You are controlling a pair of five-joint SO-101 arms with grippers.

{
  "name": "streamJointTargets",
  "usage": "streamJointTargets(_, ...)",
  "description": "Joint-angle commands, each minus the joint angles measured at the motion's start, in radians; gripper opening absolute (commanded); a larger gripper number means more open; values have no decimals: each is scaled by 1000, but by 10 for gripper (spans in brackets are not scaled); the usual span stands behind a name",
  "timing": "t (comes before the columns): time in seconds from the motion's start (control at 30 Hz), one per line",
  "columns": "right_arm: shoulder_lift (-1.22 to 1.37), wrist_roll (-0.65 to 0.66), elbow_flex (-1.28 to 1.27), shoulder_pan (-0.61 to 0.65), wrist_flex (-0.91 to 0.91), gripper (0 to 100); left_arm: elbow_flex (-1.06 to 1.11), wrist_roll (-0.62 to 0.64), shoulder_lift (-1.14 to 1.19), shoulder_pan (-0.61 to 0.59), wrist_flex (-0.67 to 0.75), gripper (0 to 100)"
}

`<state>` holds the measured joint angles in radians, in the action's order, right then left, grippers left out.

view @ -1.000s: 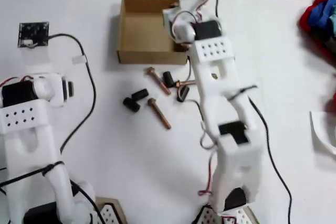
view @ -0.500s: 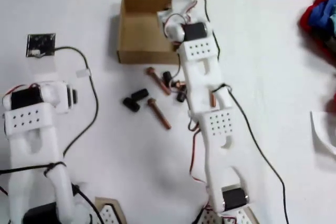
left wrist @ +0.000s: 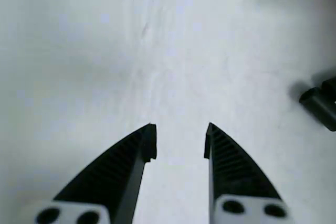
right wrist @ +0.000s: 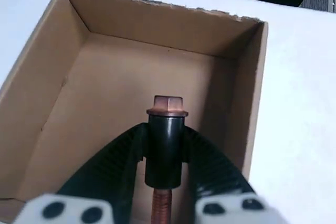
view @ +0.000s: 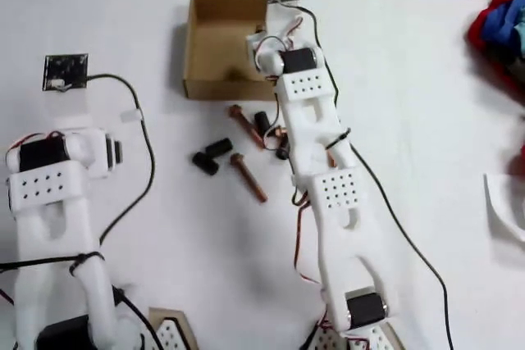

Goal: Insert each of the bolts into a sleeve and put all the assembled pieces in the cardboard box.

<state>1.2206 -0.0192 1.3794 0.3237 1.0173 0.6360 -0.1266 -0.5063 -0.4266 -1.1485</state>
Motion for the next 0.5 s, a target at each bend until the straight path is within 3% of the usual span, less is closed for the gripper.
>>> streamJointTargets(0.0,-8,-44,69,-15,-30,19,-5,-3,-32,-9,8,169)
streamJointTargets(0.47,1,-97,66,-35,-24,25,-5,-3,-32,-8,8,169)
